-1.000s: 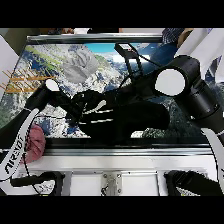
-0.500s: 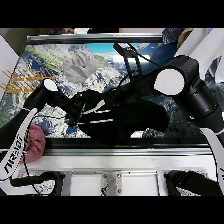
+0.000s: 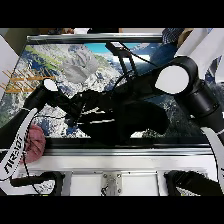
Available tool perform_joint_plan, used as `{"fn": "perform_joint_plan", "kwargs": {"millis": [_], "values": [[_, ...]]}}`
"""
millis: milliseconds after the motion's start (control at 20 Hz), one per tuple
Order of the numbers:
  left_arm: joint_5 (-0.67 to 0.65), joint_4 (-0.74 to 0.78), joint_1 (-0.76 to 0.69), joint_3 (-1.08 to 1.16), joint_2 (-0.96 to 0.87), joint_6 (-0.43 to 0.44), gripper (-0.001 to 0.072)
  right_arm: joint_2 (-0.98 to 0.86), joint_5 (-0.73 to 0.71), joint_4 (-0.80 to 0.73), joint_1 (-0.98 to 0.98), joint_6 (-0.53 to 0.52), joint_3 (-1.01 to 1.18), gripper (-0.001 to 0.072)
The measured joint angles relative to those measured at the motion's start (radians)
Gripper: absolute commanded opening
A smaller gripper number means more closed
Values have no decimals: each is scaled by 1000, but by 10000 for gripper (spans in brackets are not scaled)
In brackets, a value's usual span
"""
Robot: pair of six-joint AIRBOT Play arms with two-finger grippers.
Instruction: Fold the clothes and pants, and hang the long-sleeved shirts on hangers.
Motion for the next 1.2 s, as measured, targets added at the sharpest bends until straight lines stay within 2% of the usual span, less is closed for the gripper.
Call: {"fn": "perform_joint_plan", "kwargs": {"millis": [250,400,550,800,850,900,1000,1200], "values": [[0,0,0,0,0,0,12,86,129,8,-147,-123,0,543],[-1,1,0,0,0,0,12,167,201,26,-313,-227,-35,552],[-6,1,0,0,0,0,12,258,237,124,-540,-352,-166,553],[-26,2,0,0,0,0,12,346,254,490,-970,-681,-497,559],[-28,2,0,0,0,0,12,352,254,565,-1028,-765,-555,631],[-33,2,0,0,0,-1,12,356,255,614,-1066,-843,-602,655],[-39,2,0,0,0,-1,12,359,256,669,-1112,-982,-682,653],[-48,2,1,0,0,-1,12,338,248,718,-1125,-1177,-783,652]]}}
